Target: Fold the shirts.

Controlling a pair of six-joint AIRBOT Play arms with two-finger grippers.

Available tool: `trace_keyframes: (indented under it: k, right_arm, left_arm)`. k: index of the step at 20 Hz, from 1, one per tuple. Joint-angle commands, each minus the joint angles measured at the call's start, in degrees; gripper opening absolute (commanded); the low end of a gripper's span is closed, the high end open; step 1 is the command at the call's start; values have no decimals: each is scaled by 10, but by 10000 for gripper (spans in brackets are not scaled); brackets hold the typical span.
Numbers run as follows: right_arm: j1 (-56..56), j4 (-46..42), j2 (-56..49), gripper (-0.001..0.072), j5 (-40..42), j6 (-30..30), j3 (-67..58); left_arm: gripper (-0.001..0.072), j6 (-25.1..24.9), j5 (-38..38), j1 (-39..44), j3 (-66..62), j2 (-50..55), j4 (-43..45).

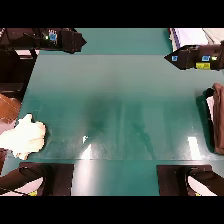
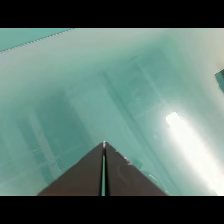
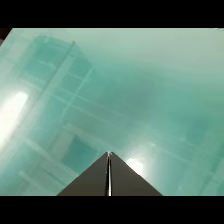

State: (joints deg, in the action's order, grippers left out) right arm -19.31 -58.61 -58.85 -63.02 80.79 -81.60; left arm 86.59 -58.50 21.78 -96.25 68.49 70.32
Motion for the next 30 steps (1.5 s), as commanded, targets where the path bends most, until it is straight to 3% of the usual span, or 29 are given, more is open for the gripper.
trace_keyframes:
  k: [1,17,19,24,26,28,29,30]
  right_arm:
    - [-1,0,0,20,1,0,-1]
    - [-1,1,0,20,-1,0,-1]
    - [-1,0,0,19,-2,0,-1]
    - [-1,0,0,19,-1,0,-1]
    - [-1,1,0,19,-2,0,-1]
    - [-1,1,0,19,-2,0,-1]
    - [-1,1,0,20,-2,0,-1]
    - [-1,1,0,20,-2,0,-1]
  left_arm:
    - [26,0,0,0,0,0,0]
    - [26,0,27,-10,-1,-8,2]
    - [26,0,-30,-34,0,-38,24]
    - [26,10,-252,-126,32,-139,234]
    - [26,13,-268,-160,100,-198,305]
    - [30,30,-266,-203,196,-248,319]
    - [247,31,-265,-222,245,-263,319]
    - [617,38,-258,-238,297,-272,320]
